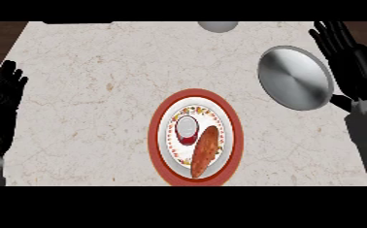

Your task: Pick the sweet potato from the plate and place it in the pan

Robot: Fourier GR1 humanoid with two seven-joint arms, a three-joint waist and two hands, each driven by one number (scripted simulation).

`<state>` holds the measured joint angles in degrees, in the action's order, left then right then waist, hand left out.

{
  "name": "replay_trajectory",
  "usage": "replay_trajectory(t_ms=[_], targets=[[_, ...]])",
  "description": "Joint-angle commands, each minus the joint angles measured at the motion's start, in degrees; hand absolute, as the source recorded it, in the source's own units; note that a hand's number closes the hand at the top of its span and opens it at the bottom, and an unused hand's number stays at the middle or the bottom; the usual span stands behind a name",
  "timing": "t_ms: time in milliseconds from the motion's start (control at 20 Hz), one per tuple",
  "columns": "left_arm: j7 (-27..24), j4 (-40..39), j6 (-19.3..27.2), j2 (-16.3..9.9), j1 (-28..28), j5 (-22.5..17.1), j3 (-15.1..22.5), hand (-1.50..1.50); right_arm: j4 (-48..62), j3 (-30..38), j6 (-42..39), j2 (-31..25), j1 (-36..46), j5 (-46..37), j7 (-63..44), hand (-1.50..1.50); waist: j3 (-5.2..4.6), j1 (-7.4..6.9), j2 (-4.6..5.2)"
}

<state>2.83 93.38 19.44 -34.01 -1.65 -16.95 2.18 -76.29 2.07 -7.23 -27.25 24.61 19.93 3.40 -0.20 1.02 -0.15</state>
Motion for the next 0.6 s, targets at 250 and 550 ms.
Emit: replay_trajectory(t_ms=[250, 550], targets=[[-1.2, -3.7, -1.2, 6.2, -8.4, 1.3, 4.3, 0.0, -1.0, -17.3, -6.0, 16.4, -10.5, -1.6, 2.3, 1.5, 0.25, 0.0, 0.64], [-1.7, -5.8, -2.0, 8.3, -5.1, 0.4, 4.8, 0.0, -13.3, -15.6, 17.3, 9.9, -27.9, -22.5, 14.3, -1.5, 0.07, 3.07, -0.57]])
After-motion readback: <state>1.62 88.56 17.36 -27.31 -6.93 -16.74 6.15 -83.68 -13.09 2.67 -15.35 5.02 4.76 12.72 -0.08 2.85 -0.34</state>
